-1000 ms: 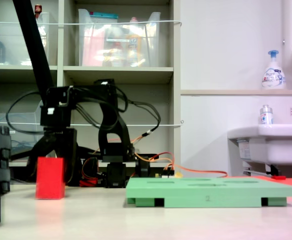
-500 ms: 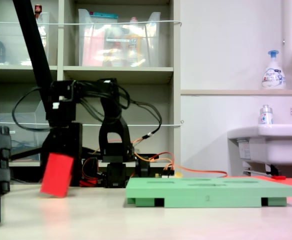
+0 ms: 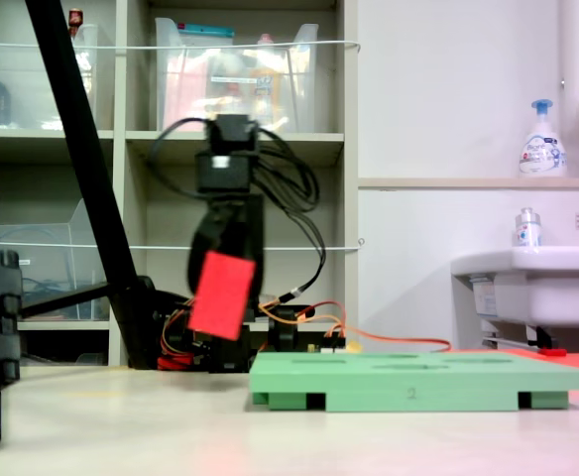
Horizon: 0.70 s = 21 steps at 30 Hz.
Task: Put the square block into the corresponding hole
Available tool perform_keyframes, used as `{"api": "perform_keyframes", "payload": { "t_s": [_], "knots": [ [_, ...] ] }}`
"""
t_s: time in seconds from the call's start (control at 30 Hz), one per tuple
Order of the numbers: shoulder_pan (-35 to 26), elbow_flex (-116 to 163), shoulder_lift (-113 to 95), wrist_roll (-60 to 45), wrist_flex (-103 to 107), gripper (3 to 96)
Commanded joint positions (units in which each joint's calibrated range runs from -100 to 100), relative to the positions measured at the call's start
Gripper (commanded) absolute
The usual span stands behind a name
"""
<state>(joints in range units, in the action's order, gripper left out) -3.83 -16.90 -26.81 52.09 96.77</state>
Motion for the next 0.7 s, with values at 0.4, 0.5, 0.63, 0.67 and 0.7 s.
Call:
{"api": "perform_keyframes", "payload": {
  "t_s": [0.4,0.5,0.63,0.67,0.7],
  "knots": [
    [-7.0,-17.2,21.8,9.1,-2.9,26.9],
    [-7.6,-17.9,25.1,11.1,-3.5,27.0],
    [-8.4,-17.9,27.7,11.8,-4.8,27.0],
    [-8.6,-18.0,28.1,11.8,-5.1,27.0],
    [-8.8,-18.0,28.3,11.9,-5.2,27.0]
  ]
}}
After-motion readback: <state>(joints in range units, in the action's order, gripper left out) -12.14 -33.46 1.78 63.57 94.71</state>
